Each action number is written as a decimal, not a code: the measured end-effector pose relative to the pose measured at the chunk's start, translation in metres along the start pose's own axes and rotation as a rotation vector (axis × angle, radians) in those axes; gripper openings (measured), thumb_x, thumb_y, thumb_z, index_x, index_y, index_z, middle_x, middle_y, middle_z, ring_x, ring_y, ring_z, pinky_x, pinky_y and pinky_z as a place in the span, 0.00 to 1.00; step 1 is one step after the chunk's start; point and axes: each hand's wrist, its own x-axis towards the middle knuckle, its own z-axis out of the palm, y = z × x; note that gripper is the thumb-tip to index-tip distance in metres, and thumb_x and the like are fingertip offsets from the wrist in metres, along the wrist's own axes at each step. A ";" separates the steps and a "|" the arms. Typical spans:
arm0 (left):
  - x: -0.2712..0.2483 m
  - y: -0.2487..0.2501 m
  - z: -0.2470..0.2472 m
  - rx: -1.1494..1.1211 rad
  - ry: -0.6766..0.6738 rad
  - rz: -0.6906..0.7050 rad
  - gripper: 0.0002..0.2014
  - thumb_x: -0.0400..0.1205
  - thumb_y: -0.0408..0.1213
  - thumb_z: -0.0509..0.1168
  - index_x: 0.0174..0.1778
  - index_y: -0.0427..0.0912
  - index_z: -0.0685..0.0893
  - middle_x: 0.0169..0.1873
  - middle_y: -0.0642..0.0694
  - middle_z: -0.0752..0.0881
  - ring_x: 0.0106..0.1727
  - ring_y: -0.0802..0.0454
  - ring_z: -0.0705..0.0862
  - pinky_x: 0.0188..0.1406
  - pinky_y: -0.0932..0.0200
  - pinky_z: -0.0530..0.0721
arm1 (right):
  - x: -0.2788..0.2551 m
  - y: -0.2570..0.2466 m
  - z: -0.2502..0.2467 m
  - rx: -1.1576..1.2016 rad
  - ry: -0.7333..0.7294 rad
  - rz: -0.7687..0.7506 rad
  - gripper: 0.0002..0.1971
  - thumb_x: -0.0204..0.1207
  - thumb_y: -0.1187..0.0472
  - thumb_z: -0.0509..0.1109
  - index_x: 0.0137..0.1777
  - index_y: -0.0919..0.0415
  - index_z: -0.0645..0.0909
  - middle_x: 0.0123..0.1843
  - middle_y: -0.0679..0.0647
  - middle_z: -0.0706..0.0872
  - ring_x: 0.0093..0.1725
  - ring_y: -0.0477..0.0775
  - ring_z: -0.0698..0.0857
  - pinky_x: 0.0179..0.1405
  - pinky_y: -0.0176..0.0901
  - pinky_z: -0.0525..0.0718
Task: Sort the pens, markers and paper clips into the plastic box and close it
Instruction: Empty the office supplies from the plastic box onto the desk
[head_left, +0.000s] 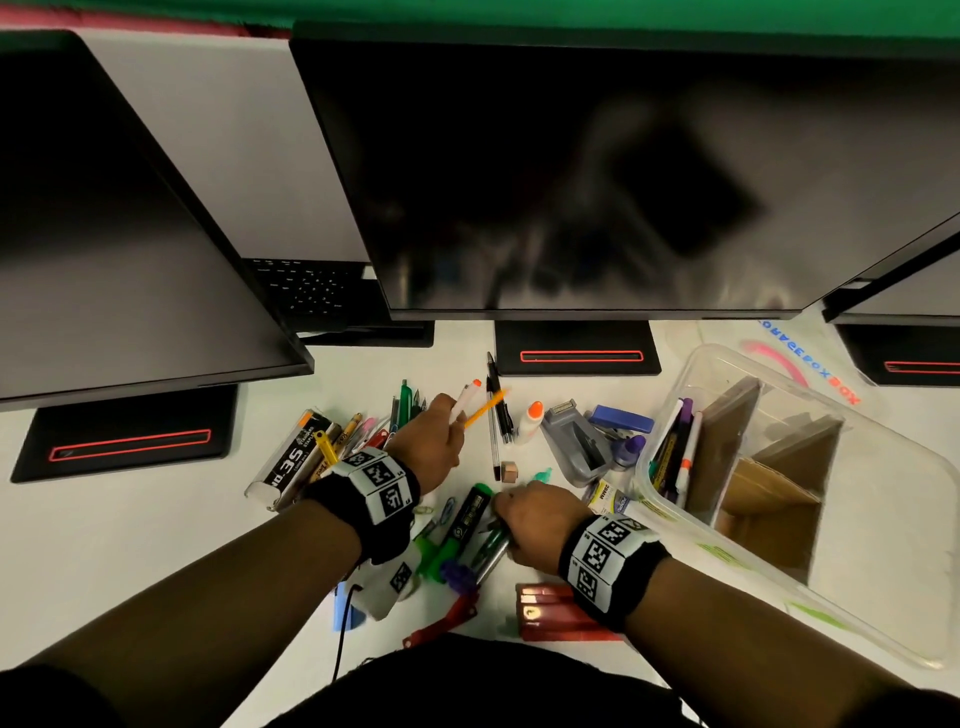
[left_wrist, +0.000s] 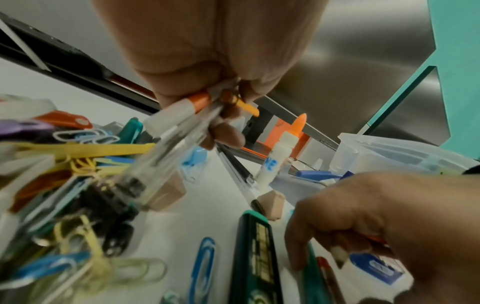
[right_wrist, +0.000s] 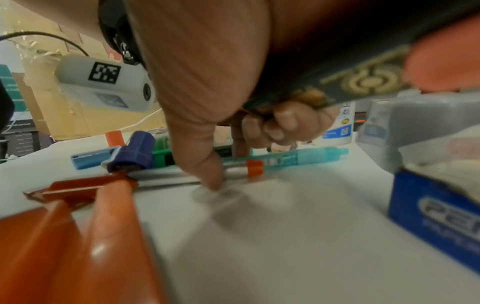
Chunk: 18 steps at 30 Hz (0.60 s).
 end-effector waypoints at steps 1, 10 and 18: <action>-0.001 0.000 0.001 0.034 -0.009 0.010 0.08 0.86 0.36 0.52 0.58 0.41 0.71 0.39 0.44 0.81 0.38 0.47 0.81 0.38 0.52 0.83 | -0.001 0.001 0.000 -0.008 -0.008 0.006 0.17 0.74 0.60 0.66 0.62 0.63 0.75 0.59 0.61 0.83 0.57 0.64 0.81 0.53 0.53 0.81; -0.008 0.001 0.019 0.360 -0.238 -0.013 0.12 0.85 0.30 0.52 0.64 0.36 0.70 0.38 0.46 0.76 0.40 0.46 0.77 0.36 0.59 0.72 | -0.005 0.008 0.004 -0.049 -0.014 0.058 0.14 0.76 0.60 0.60 0.59 0.60 0.81 0.60 0.61 0.81 0.59 0.64 0.79 0.57 0.52 0.79; -0.004 -0.003 0.009 0.215 -0.091 -0.038 0.07 0.84 0.37 0.55 0.54 0.39 0.73 0.39 0.43 0.79 0.38 0.44 0.79 0.37 0.55 0.77 | -0.019 0.018 -0.010 0.105 0.144 0.135 0.18 0.77 0.48 0.59 0.57 0.59 0.80 0.55 0.60 0.82 0.57 0.62 0.80 0.52 0.48 0.77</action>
